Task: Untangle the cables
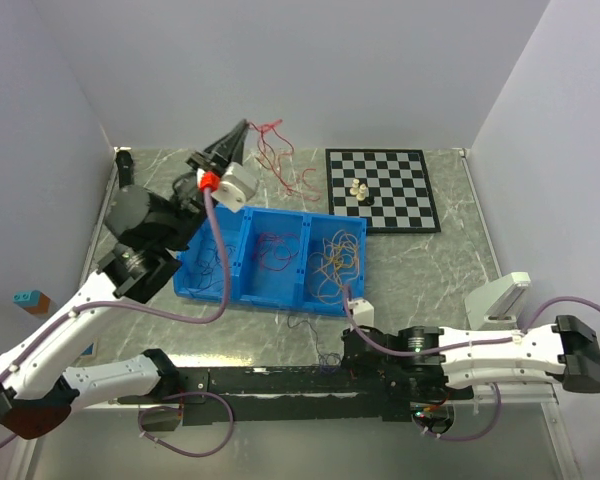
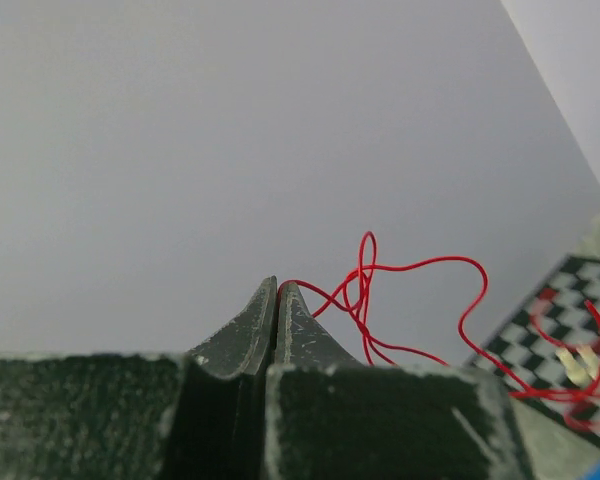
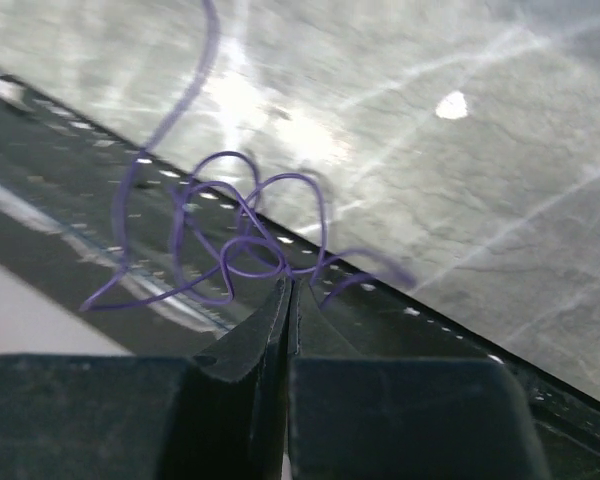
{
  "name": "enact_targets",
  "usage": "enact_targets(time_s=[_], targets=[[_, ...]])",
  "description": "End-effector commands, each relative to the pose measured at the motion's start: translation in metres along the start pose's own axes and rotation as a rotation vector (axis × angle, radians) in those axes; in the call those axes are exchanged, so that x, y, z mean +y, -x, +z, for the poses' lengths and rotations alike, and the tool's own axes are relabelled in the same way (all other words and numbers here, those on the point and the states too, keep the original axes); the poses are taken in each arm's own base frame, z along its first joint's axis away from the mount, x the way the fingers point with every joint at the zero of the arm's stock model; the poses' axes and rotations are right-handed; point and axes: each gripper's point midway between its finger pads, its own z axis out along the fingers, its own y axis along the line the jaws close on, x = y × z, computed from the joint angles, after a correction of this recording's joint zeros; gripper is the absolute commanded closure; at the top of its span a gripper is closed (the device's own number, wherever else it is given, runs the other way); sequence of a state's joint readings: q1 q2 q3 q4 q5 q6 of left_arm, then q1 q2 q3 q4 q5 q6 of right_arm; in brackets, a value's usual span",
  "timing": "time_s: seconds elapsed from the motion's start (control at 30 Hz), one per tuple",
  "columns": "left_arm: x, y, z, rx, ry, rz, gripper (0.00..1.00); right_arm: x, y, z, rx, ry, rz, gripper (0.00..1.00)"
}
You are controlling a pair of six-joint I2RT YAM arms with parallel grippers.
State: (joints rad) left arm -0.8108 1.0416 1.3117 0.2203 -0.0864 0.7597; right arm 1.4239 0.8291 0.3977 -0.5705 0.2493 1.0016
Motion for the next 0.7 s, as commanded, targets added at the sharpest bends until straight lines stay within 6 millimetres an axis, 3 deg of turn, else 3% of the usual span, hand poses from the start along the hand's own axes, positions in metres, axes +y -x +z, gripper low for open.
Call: enact_targets(time_s=[0.0, 0.23, 0.37, 0.53, 0.67], targets=[[-0.026, -0.029, -0.009, 0.065, -0.039, -0.06, 0.99, 0.005, 0.012, -0.006, -0.086, 0.047, 0.0, 1.0], [-0.07, -0.071, -0.019, 0.165, -0.128, -0.097, 0.99, 0.011, 0.026, -0.018, -0.183, 0.113, 0.001, 1.0], [-0.106, -0.118, -0.038, 0.289, -0.188, -0.082, 0.99, 0.011, 0.031, -0.023, -0.213, 0.134, 0.012, 1.0], [-0.161, -0.203, -0.076, 0.586, -0.262, -0.093, 0.99, 0.01, 0.033, -0.025, -0.225, 0.14, 0.012, 1.0], [-0.186, -0.231, -0.092, 0.648, -0.284, -0.106, 0.99, 0.01, 0.038, -0.031, -0.246, 0.145, 0.014, 1.0]])
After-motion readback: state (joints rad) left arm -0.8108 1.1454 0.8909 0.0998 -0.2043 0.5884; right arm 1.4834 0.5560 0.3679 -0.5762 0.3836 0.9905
